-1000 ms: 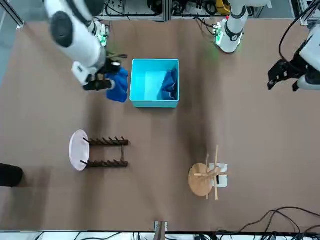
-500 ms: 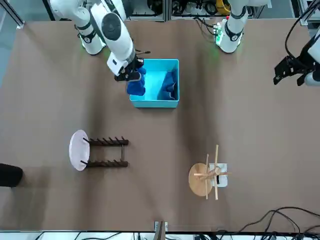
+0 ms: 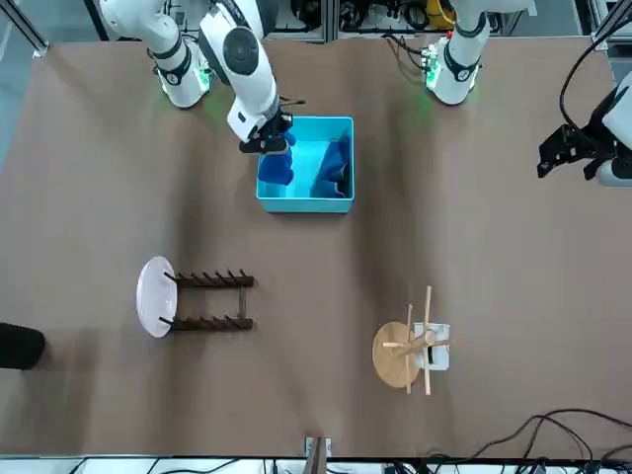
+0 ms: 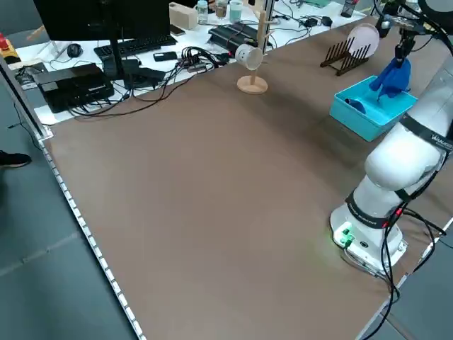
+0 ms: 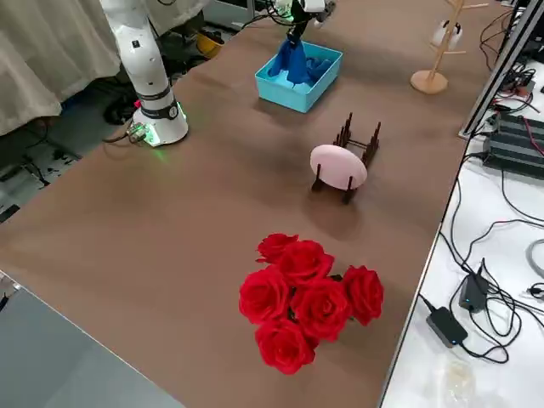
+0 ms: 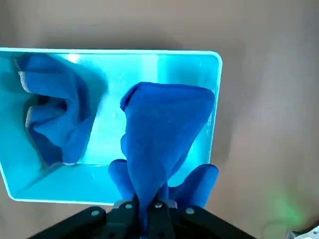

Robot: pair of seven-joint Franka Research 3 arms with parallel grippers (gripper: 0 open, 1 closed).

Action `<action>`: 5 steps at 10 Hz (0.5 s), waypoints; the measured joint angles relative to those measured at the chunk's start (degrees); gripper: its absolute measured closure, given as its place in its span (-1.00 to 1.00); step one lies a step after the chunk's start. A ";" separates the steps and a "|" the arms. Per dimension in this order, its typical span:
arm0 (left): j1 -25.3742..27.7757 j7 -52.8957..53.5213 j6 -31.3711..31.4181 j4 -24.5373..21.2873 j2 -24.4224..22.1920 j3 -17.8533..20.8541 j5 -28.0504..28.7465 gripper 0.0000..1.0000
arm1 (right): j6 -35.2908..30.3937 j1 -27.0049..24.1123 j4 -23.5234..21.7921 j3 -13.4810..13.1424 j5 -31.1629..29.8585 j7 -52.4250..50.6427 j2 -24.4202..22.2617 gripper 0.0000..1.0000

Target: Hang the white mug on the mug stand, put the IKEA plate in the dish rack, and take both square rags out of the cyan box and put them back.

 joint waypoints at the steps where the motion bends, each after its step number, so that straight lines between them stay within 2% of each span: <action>1: 0.00 0.00 0.28 0.00 0.02 -0.01 0.00 -1.00 | 0.79 0.15 -0.26 0.00 -0.01 0.22 0.00 0.90; 5: 0.00 0.00 0.67 0.00 0.31 -0.11 0.00 -1.00 | 5.61 2.09 -3.46 0.03 -0.02 1.60 0.19 0.87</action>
